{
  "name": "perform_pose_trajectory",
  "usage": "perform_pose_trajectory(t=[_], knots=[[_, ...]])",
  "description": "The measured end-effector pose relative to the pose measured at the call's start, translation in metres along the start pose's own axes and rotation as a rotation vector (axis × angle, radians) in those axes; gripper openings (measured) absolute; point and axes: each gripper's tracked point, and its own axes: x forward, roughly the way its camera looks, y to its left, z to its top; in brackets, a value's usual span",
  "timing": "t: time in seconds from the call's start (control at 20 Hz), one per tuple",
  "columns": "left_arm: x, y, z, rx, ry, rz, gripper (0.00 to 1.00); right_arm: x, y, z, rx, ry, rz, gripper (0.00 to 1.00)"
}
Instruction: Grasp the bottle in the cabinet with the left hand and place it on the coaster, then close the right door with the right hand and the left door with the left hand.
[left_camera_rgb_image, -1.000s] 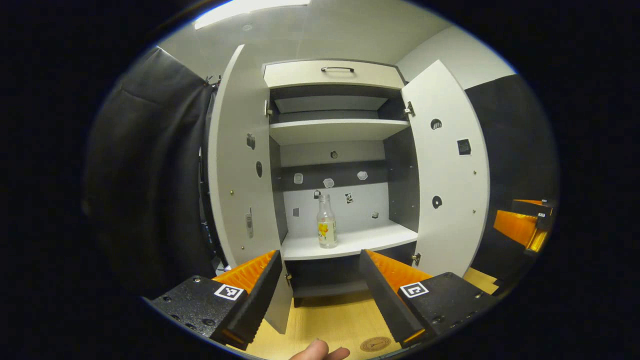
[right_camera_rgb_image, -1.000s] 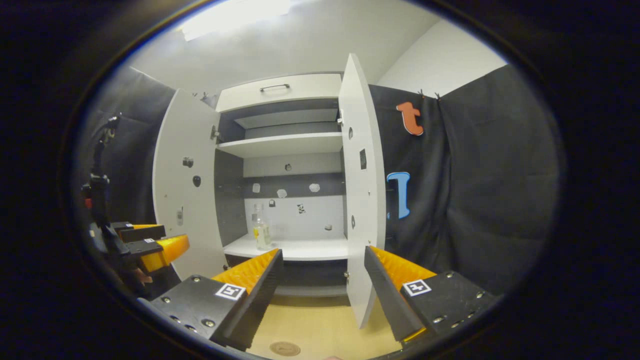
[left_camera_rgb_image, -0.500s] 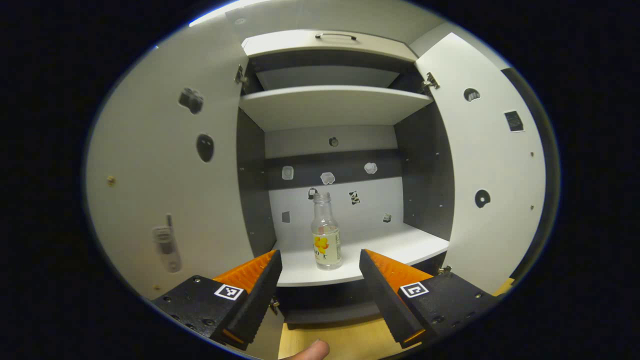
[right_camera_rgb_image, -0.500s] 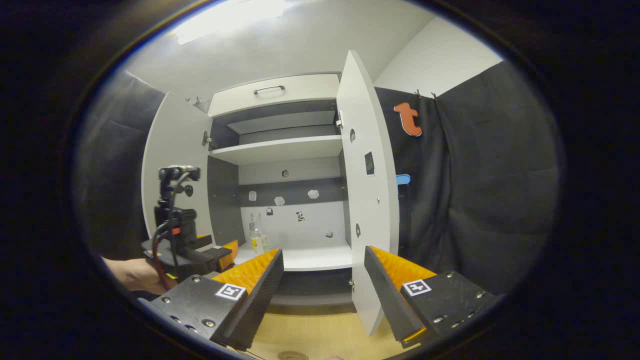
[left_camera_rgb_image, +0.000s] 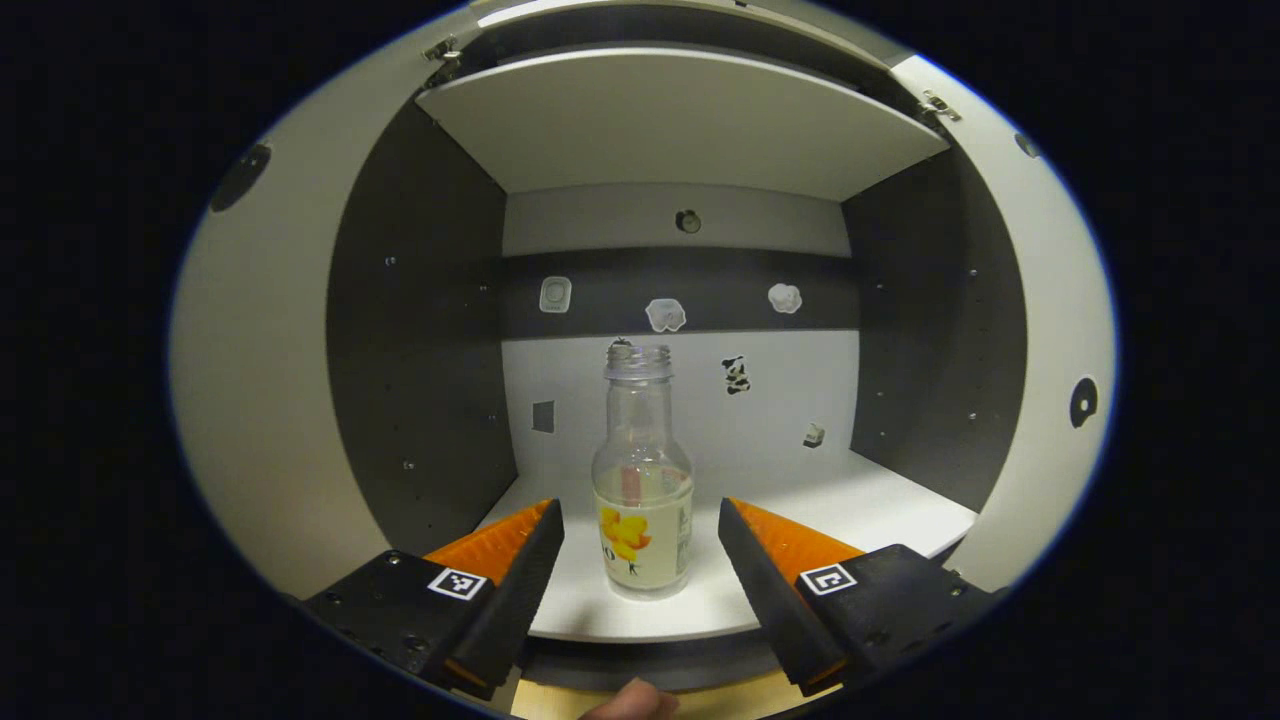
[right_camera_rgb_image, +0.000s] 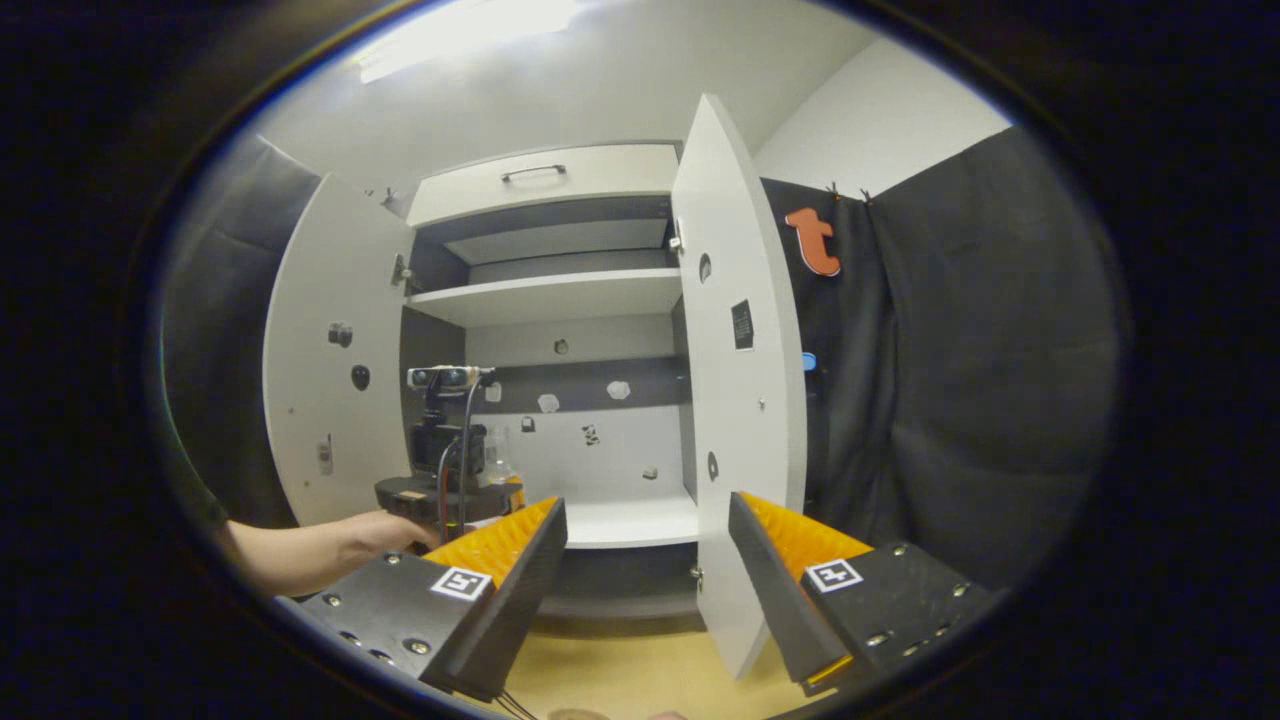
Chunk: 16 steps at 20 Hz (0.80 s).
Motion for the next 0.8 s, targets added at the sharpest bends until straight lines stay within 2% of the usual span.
perform_pose_trajectory(t=[0.35, 0.45, 0.5, 0.55, 0.6, 0.8], knots=[[0.054, 0.0, 0.003, 0.017, -0.001, 0.039, 0.98, 0.0, -0.009, -0.012, -0.053, 0.032, -0.03, 0.98], [0.064, -0.01, 0.0, 0.016, 0.014, 0.001, 0.95, -0.002, -0.013, -0.013, -0.058, 0.032, -0.047, 0.99], [0.066, -0.009, -0.002, 0.009, 0.021, 0.001, 0.89, -0.004, -0.015, -0.012, -0.055, 0.031, -0.056, 0.94], [0.066, -0.009, 0.001, -0.012, 0.027, 0.001, 0.81, -0.011, -0.019, -0.011, -0.048, 0.027, -0.063, 0.94], [0.062, -0.01, 0.001, -0.031, 0.033, -0.008, 0.8, -0.017, -0.021, -0.009, -0.041, 0.022, -0.064, 0.99], [0.032, -0.009, 0.011, -0.049, 0.028, -0.016, 0.81, -0.029, -0.027, -0.003, -0.027, 0.001, -0.066, 0.99]])
